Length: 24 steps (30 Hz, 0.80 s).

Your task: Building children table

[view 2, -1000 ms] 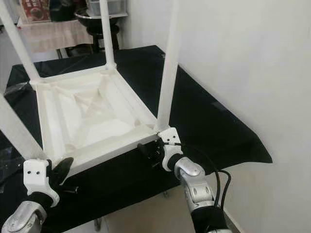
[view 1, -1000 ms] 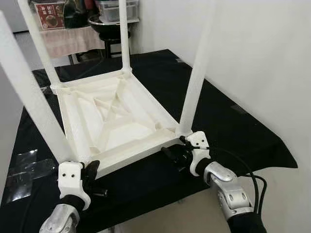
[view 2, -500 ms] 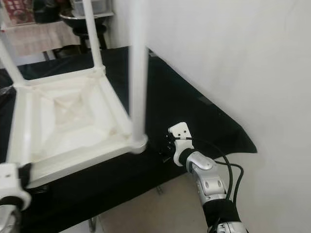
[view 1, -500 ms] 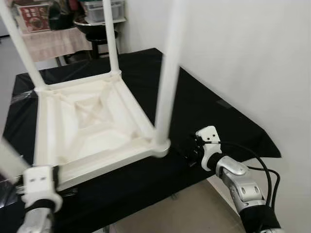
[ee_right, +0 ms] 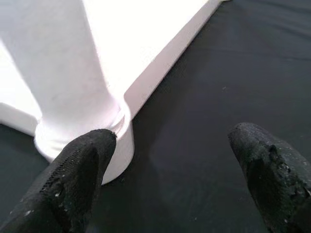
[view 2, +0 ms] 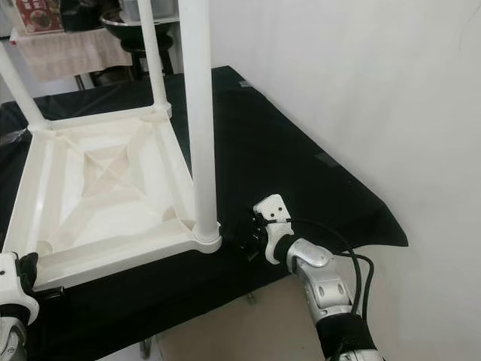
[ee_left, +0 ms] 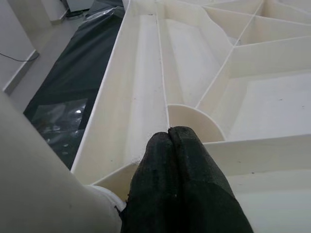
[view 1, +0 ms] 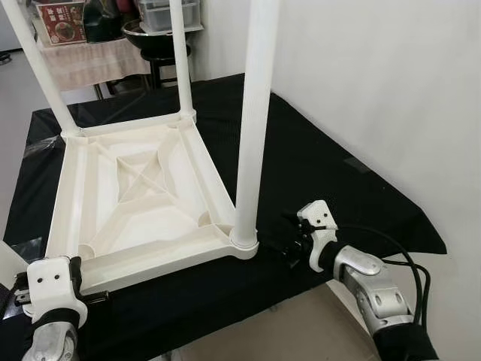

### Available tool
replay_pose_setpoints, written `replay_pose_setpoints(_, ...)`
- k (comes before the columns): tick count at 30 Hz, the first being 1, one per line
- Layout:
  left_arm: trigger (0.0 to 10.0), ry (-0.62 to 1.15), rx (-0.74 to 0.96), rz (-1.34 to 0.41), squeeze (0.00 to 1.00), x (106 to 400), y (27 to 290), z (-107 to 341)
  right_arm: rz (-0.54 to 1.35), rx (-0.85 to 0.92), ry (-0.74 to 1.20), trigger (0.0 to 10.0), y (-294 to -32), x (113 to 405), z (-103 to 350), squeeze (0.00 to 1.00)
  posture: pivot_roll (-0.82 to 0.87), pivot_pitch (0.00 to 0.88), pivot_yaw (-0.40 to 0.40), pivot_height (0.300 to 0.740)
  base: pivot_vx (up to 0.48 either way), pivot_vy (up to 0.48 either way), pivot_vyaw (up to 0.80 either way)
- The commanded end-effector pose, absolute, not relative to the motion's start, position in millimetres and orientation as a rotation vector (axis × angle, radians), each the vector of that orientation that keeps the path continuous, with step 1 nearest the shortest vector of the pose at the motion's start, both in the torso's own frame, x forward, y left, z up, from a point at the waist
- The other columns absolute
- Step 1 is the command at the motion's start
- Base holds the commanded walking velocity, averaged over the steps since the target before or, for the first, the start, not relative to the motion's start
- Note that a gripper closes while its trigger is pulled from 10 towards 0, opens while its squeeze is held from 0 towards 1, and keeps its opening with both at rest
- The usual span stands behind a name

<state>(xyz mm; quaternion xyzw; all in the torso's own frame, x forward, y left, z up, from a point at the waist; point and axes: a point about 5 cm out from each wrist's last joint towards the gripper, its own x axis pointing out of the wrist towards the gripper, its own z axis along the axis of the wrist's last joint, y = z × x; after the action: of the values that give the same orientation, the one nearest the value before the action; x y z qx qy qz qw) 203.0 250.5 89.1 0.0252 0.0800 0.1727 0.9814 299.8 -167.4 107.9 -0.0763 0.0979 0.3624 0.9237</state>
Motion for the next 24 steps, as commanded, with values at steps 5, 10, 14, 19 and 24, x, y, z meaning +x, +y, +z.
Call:
replay_pose_setpoints(5, 10.0, 0.191, 0.002, 0.235, 0.00, 206, 233, 82, 0.947, -0.112, 0.257, 10.0, -180, 283, 113, 0.00, 0.06, 0.039, -0.020, 0.740, 0.000, 0.000, 0.00)
replay_pose_setpoints(10, 10.0, 0.184, -0.001, 0.217, 0.00, 208, 230, 82, 1.061, -0.096, 0.267, 10.0, -179, 270, 119, 0.00, 0.05, 0.039, -0.018, 0.740, 0.000, 0.000, 0.00)
replay_pose_setpoints(14, 10.0, 0.177, 0.016, 0.191, 0.00, 210, 228, 84, 1.206, -0.063, 0.274, 10.0, -157, 254, 120, 0.00, 0.05, 0.040, -0.017, 0.740, 0.000, 0.000, 0.00)
replay_pose_setpoints(19, 10.0, 0.167, 0.027, 0.182, 0.00, 211, 227, 86, 1.093, -0.101, 0.237, 10.0, -136, 271, 111, 0.00, 0.05, 0.042, -0.015, 0.740, 0.000, 0.000, 0.00)
replay_pose_setpoints(24, 10.0, 0.161, 0.034, 0.173, 0.00, 212, 227, 87, 1.015, -0.118, 0.232, 10.0, -134, 284, 111, 0.00, 0.05, 0.042, -0.015, 0.740, 0.000, 0.000, 0.00)
